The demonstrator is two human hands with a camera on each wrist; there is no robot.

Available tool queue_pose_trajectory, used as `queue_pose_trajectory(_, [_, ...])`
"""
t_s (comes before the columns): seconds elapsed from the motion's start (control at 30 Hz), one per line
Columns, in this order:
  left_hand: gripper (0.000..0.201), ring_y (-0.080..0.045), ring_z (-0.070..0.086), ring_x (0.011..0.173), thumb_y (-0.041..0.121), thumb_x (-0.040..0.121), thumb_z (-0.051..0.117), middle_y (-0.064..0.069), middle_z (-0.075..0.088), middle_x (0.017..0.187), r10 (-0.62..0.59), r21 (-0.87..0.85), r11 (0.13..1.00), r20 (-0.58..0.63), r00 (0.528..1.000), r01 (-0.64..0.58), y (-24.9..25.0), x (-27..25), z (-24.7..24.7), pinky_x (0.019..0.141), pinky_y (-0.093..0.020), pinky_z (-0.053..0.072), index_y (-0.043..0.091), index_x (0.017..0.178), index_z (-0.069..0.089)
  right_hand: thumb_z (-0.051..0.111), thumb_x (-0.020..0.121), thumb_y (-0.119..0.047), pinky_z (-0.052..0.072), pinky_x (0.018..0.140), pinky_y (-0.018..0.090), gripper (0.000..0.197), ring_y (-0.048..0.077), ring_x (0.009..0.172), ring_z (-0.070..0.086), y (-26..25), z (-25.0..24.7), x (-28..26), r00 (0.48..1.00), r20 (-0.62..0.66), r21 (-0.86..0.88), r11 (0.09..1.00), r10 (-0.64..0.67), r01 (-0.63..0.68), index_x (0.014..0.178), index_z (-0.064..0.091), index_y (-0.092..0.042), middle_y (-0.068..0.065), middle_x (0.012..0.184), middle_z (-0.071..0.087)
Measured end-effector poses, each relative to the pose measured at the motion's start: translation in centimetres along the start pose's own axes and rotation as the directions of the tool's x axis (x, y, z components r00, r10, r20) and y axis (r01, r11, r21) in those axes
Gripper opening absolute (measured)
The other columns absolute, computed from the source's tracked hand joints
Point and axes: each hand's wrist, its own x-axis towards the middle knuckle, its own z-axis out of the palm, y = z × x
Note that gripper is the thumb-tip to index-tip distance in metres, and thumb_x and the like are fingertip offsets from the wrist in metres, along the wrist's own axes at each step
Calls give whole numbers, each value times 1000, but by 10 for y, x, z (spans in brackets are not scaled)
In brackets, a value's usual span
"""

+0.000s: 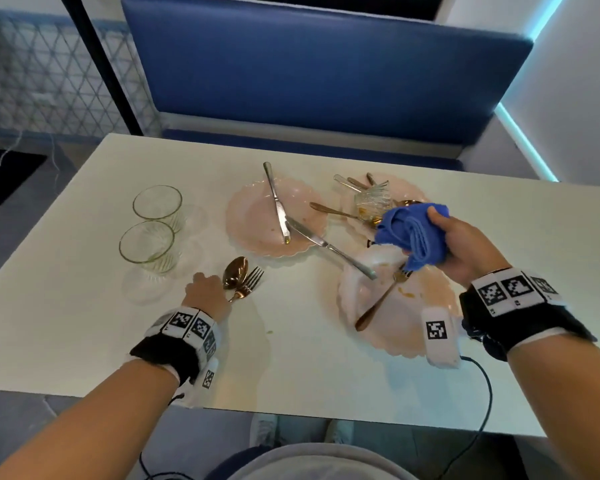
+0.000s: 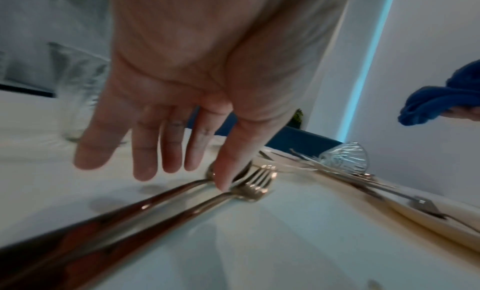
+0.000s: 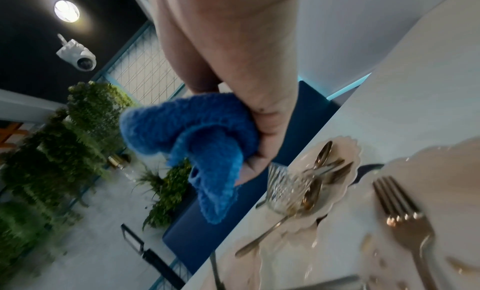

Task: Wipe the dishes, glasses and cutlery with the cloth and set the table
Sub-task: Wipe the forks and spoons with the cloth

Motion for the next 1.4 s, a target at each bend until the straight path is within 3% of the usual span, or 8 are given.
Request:
queue_pose_trajectory(0.13, [29,-28,46,117,20,90,51,-10,47,123,256,-27,965,-85,963,-259,75,-15,1,98,-40,40,14,117,55,38,99,-29,60,57,31,24,17,73,70,-10,-44,-5,997,-75,185,983,-9,23,102,56,-13,3,84,73])
queue_pose_trajectory(0.23, [24,-25,53,111,24,91,49,-9,56,114,459,-102,884,3,888,-456,135,-30,14,96,-34,43,11,105,63,38,99,-29,56,75,38,28,22,87,66,-3,-64,-3,995,-102,190,982,12,8,111,54,-9,9,104,66])
queue_pose_trajectory(0.33, [32,-26,53,113,24,94,44,-12,59,119,564,-69,826,109,819,-559,188,-40,37,97,-32,42,5,114,60,37,100,-28,58,65,35,26,19,74,71,3,-79,-5,995,-89,193,981,34,-16,98,57,-11,5,87,73])
queue_pose_trajectory(0.6, [36,-27,58,111,29,92,51,-9,62,117,405,130,885,259,877,-447,222,-39,73,94,-33,42,9,121,52,39,99,-33,55,75,37,30,28,100,62,26,-116,-4,989,-41,172,976,142,-133,105,58,-11,12,111,63])
queue_pose_trajectory(1.0, [19,-12,25,47,17,98,34,-2,35,60,324,-603,798,430,843,1,215,-65,26,39,-16,19,22,81,41,36,100,-34,53,64,25,44,17,88,62,74,-111,13,936,116,68,937,333,-342,123,53,-1,11,104,64])
queue_pose_trajectory(1.13, [17,-11,22,44,19,98,32,0,32,57,381,-640,768,445,810,-10,224,-83,11,40,-15,16,19,83,39,43,98,-28,55,59,25,31,17,74,68,75,-79,20,956,174,-1,970,238,-242,108,59,-3,14,95,67])
queue_pose_trajectory(1.27, [22,-9,23,37,19,99,31,-1,32,54,371,-620,783,394,841,-55,228,-92,4,37,-14,17,17,80,42,55,92,-20,55,80,39,34,31,90,65,74,-58,28,994,73,31,996,83,-85,116,55,5,29,111,62])
queue_pose_trajectory(1.4, [20,-8,25,37,15,99,35,-1,33,55,369,-671,733,253,894,-112,218,-86,-20,32,-15,20,13,83,47,43,98,-27,55,55,24,29,13,66,68,63,-59,33,975,175,200,965,137,-171,106,60,-5,8,82,72])
